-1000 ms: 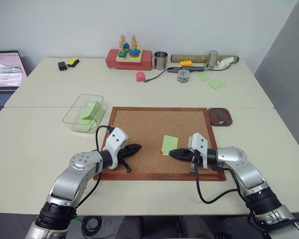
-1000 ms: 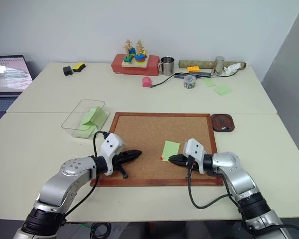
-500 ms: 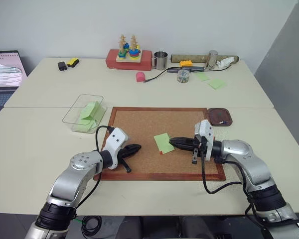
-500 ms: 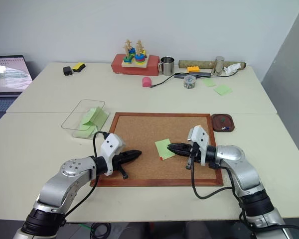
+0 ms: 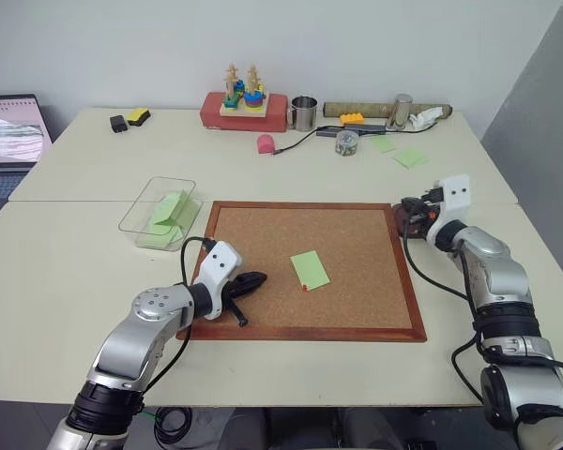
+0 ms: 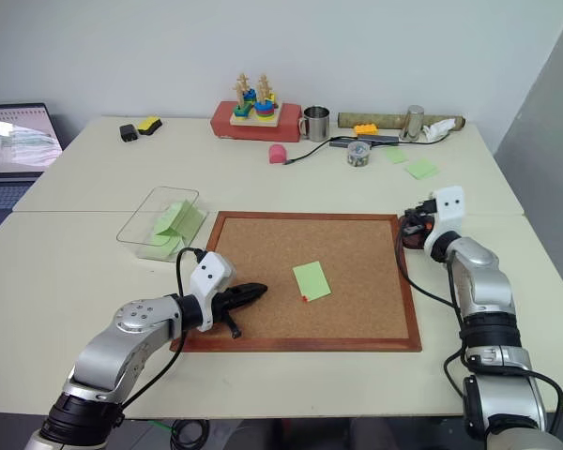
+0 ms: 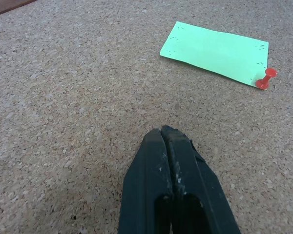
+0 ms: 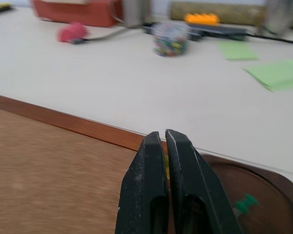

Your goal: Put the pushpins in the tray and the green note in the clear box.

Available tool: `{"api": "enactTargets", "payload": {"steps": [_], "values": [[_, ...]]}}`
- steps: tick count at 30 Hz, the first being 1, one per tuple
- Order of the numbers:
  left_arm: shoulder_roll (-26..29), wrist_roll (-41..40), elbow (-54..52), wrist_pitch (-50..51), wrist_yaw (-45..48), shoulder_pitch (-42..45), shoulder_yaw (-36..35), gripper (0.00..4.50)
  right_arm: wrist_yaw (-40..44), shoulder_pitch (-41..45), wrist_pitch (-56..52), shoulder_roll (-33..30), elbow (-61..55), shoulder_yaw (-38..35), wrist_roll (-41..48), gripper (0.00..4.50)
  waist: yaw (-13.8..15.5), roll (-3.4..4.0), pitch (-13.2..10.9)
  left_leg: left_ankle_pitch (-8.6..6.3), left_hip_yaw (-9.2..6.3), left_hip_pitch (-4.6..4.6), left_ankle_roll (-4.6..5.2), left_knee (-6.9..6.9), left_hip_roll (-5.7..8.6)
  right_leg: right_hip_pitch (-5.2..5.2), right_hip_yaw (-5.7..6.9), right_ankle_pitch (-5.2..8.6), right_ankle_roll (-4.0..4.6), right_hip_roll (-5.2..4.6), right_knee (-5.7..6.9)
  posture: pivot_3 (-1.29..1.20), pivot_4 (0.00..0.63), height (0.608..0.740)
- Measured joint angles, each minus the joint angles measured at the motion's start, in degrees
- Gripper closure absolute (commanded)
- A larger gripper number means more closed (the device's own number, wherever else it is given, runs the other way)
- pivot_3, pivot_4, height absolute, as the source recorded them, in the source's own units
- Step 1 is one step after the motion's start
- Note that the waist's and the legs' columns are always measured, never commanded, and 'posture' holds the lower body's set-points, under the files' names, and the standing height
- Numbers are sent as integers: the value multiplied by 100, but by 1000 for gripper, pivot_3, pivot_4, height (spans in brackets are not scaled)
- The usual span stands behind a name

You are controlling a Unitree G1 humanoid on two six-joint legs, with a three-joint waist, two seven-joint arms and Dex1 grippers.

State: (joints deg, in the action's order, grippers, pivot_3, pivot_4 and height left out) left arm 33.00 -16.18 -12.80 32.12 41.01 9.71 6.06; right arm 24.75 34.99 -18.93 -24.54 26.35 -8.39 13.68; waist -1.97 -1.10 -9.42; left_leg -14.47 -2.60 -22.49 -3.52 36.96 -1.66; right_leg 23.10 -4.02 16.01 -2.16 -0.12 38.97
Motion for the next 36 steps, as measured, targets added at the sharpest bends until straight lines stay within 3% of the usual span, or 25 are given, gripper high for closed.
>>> {"api": "enactTargets", "payload": {"steps": [11,18,30,32,36], "values": [[15,0,-18,10,-9,-9,1,4500,-293,272,-14,15,759,-283,1,4418,-15,1,1,0,8,2,0,1,0,-1,-5,0,0,0,1,0,150,740],[55,-1,-41,23,-7,-15,-3,4500,-355,297,-18,15,941,-360,47,3106,-33,2,0,0,10,2,0,0,0,0,-7,0,0,0,1,0,150,740],[59,-1,-44,32,-7,-15,-4,4500,-250,297,33,-6,821,-398,107,385,-42,3,0,0,11,2,0,0,0,0,-7,0,0,0,1,0,150,740],[59,-1,-44,31,-7,-15,-4,4500,-143,318,112,-24,714,-398,114,58,-42,3,0,0,11,2,0,0,0,0,-7,0,0,0,1,0,150,740],[59,-1,-43,31,-7,-15,-4,4500,43,484,235,-51,616,-456,218,58,-43,3,0,0,11,2,0,0,0,0,-7,0,0,0,1,0,150,740]]}}
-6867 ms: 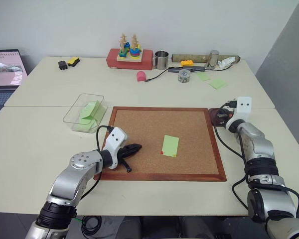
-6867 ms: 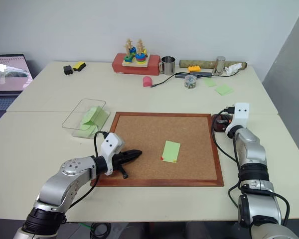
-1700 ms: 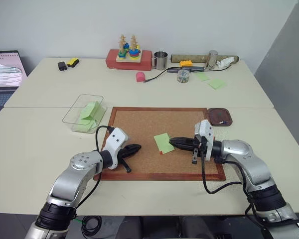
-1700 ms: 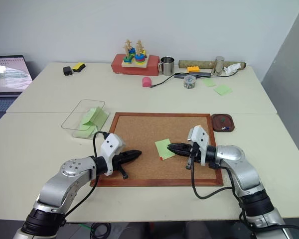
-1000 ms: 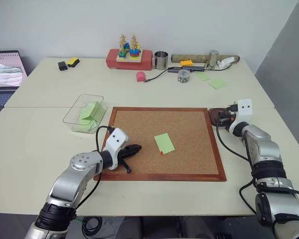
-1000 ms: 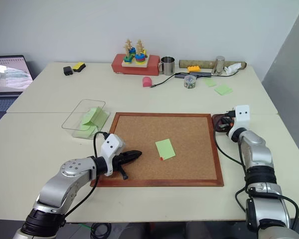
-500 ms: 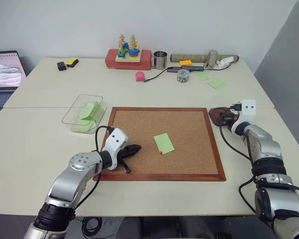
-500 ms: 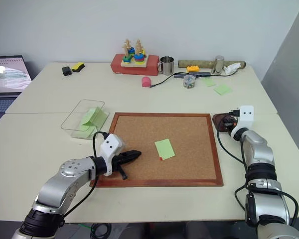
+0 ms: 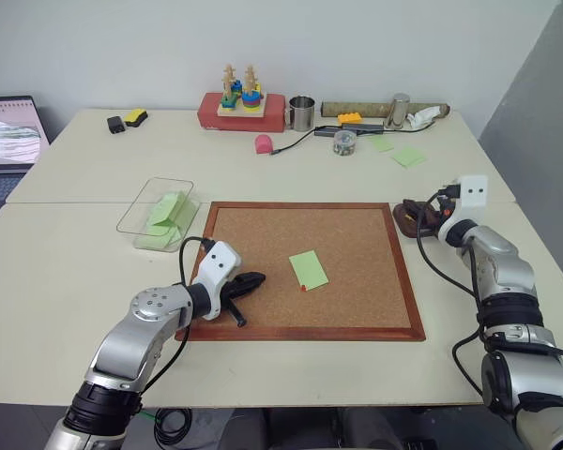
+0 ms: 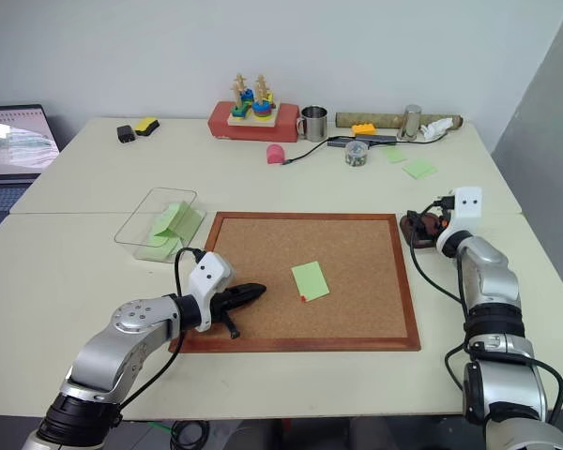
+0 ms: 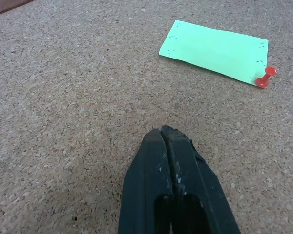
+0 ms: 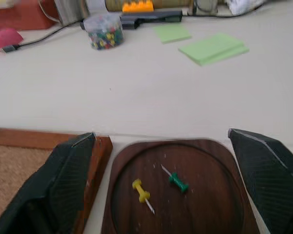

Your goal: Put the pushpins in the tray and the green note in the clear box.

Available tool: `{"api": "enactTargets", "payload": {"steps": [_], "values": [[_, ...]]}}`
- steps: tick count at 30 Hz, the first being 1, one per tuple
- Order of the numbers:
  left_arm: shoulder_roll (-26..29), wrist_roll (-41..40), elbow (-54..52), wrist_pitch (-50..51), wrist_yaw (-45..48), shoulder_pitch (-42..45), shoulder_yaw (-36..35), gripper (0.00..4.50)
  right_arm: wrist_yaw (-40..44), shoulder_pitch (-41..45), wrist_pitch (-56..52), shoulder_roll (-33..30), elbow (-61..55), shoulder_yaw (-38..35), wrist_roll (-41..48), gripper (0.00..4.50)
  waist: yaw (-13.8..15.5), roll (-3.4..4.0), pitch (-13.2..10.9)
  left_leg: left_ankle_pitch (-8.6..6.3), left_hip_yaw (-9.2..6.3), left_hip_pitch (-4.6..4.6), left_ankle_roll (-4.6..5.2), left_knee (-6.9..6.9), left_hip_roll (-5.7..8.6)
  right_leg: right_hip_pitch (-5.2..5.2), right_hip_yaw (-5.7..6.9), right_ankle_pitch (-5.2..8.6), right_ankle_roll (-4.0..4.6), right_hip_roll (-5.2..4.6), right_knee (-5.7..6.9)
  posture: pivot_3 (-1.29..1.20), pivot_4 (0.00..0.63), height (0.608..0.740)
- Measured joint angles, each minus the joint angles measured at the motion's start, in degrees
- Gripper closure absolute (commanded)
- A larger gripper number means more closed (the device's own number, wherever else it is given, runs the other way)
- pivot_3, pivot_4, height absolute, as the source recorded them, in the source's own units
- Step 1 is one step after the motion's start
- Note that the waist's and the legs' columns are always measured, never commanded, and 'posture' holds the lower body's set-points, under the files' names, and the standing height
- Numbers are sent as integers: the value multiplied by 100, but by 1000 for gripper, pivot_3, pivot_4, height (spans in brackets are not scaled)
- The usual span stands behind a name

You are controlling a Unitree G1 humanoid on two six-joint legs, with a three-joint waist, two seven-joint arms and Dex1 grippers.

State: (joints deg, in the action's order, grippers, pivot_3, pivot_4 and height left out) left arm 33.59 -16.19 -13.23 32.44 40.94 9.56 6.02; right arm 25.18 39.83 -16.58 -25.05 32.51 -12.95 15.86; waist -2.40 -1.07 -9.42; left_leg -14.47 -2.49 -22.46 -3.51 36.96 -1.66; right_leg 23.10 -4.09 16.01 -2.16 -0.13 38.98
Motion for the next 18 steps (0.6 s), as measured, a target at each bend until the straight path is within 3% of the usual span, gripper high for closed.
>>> {"api": "enactTargets", "payload": {"steps": [6,18], "values": [[-1,-1,-3,-1,0,-2,2,4500,781,111,19,-171,-453,52,228,58,3,0,0,0,-1,0,0,0,0,0,1,0,0,0,-1,0,150,740],[-3,0,0,-2,-11,2,11,4500,2755,-1320,-651,-320,-3139,1637,551,58,8,0,0,0,-10,-1,0,1,-1,-1,8,1,-1,0,0,0,150,740]]}}
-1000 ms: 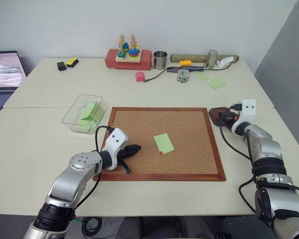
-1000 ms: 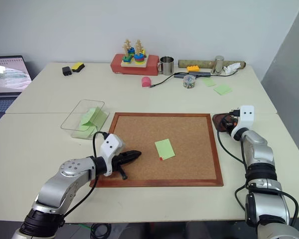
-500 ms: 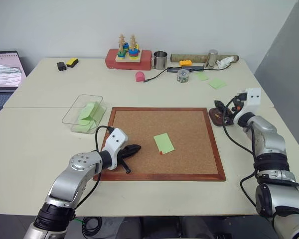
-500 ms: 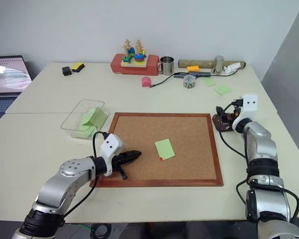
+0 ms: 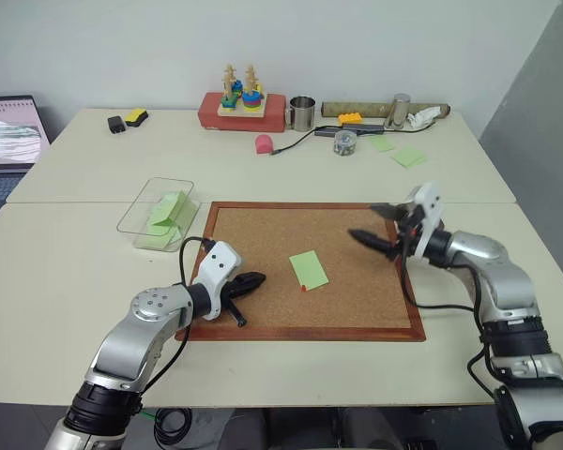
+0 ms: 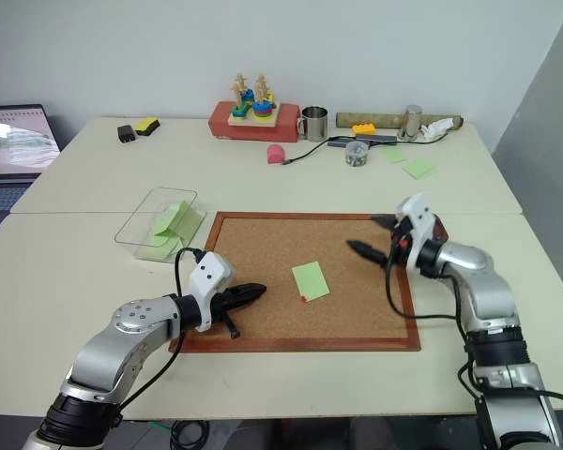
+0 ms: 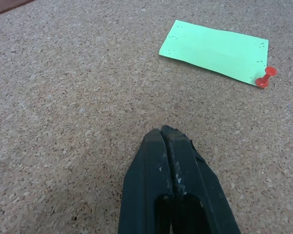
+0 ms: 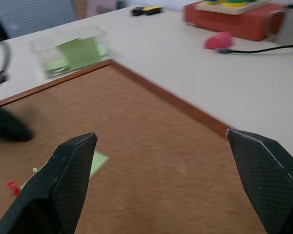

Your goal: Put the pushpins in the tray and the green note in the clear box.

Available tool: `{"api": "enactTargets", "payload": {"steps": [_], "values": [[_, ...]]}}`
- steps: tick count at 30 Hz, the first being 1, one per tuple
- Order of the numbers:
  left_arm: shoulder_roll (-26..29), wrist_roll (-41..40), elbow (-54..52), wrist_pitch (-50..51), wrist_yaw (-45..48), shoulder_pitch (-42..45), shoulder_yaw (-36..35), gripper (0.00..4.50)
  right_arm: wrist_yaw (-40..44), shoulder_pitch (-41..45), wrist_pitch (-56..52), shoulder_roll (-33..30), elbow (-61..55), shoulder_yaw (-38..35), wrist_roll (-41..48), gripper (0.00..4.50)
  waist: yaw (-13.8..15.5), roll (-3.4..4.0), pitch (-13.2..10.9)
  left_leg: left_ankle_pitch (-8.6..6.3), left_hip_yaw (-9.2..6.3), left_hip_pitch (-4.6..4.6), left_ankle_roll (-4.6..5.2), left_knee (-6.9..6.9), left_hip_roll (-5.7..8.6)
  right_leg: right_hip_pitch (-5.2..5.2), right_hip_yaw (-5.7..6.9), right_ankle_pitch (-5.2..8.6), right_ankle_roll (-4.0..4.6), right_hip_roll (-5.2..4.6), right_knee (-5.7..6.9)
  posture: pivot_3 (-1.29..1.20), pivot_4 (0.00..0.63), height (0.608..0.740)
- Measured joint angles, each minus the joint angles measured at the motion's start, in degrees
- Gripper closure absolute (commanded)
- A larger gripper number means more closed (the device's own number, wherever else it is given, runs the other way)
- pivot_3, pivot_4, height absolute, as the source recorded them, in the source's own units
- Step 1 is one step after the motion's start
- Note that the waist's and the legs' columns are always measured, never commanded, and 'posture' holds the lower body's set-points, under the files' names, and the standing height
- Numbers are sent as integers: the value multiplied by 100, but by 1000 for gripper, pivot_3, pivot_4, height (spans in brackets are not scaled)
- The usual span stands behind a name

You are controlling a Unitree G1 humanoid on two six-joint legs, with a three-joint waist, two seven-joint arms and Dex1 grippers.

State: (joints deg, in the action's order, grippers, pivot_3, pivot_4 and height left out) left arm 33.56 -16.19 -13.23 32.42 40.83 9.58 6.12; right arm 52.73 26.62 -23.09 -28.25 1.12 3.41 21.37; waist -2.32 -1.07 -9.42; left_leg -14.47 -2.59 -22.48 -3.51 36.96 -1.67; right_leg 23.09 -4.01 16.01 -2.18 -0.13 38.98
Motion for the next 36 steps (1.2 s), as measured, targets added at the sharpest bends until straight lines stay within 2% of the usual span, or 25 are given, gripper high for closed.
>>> {"api": "enactTargets", "payload": {"steps": [6,17,18,19,26,36], "values": [[0,3,5,0,0,8,7,4500,241,-390,132,130,-470,925,-312,58,0,0,0,0,1,0,0,1,0,0,0,1,-1,0,-1,0,150,740],[0,6,-10,-10,-11,-31,6,4500,297,-295,373,710,-215,1579,-681,58,4,-1,0,0,-5,0,0,1,0,0,4,1,-1,1,-1,0,150,740],[0,6,-20,-9,-15,-45,7,4500,290,-285,436,767,-113,1611,-727,414,3,-1,0,0,-7,0,0,1,0,0,6,1,-1,1,-1,0,150,740],[0,6,-35,-9,-16,-56,7,4500,273,-283,501,818,-25,1641,-788,507,4,-1,0,0,-6,-1,0,1,0,1,5,0,0,1,-1,0,150,740],[0,5,-64,-8,-23,-101,-8,4500,257,-221,779,885,332,1712,-951,2204,3,-1,0,0,-7,0,0,0,0,1,6,0,0,1,-1,0,150,740],[-9,4,-74,-4,-31,-116,-24,4500,259,-159,920,890,430,1710,-1011,4273,3,-1,0,0,-7,0,0,1,0,1,5,0,0,1,-1,0,150,740]]}}
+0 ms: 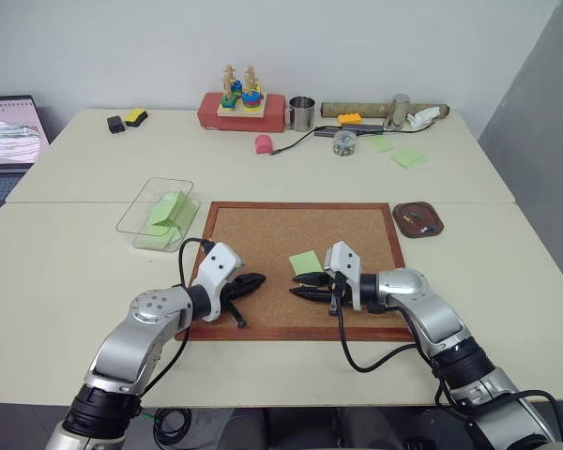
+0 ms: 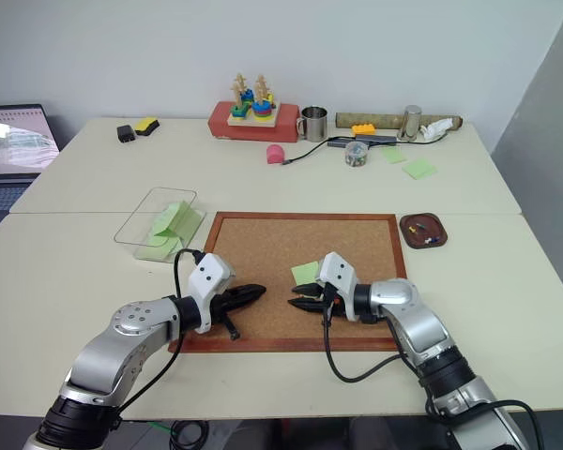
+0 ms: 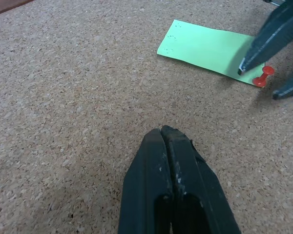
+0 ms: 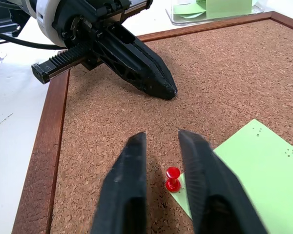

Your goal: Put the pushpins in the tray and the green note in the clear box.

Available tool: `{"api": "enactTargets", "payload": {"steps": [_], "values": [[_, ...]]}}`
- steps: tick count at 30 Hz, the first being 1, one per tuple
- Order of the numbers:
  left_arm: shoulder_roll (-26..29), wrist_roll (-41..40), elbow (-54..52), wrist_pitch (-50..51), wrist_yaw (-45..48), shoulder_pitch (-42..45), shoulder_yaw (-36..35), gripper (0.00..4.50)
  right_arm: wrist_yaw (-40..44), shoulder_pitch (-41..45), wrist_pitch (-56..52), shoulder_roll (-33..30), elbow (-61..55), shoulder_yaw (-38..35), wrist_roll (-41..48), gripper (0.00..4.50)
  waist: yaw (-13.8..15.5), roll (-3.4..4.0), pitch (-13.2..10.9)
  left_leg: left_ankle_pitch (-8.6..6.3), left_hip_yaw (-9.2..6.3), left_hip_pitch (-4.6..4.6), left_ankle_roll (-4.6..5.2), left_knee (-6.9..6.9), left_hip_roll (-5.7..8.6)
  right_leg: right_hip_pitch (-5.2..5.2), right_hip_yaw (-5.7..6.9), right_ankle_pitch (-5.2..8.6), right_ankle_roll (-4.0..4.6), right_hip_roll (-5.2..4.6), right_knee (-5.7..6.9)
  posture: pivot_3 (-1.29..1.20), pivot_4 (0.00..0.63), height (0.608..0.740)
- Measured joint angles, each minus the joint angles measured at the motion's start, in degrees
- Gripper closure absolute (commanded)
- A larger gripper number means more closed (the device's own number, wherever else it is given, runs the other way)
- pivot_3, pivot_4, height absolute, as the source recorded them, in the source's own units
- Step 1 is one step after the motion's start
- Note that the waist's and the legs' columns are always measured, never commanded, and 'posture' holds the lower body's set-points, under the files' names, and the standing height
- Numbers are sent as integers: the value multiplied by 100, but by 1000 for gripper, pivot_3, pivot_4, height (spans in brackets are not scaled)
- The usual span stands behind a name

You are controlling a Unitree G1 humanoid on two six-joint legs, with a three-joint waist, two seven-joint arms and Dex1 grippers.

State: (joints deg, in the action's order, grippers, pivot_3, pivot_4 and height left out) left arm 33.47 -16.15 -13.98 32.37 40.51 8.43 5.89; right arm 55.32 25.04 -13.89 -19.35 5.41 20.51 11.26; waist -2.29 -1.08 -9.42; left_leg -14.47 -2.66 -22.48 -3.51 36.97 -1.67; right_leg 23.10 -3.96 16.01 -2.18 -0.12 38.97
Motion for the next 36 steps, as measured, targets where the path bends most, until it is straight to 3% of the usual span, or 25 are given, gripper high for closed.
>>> {"api": "enactTargets", "payload": {"steps": [1,27,28,33,36], "values": [[0,0,0,0,0,0,-1,4500,-4,10,26,-8,5,-1,-37,4472,0,0,0,0,0,0,0,0,0,0,0,0,0,0,0,0,150,740],[-118,-94,-7,60,-11,-33,-115,4500,96,74,-199,-151,-658,-365,310,4472,1,0,0,0,-1,0,0,0,0,-1,1,0,0,0,0,0,150,740],[-189,-216,-8,158,-4,-44,-194,4120,98,93,-132,-217,-658,-365,263,4500,1,0,0,0,-2,-1,0,1,0,0,2,0,0,-1,0,0,150,740],[-248,-1001,-133,804,232,-72,-452,3299,130,189,256,-361,-603,-359,27,4500,-4,-1,-2,0,-7,-7,0,1,0,3,7,0,0,0,1,0,150,740],[-498,-1929,-147,1658,149,93,-1022,2739,275,225,687,-643,-513,-353,-182,4500,14,-16,-11,0,-16,-15,0,7,0,4,18,0,0,-1,1,0,150,740]]}}
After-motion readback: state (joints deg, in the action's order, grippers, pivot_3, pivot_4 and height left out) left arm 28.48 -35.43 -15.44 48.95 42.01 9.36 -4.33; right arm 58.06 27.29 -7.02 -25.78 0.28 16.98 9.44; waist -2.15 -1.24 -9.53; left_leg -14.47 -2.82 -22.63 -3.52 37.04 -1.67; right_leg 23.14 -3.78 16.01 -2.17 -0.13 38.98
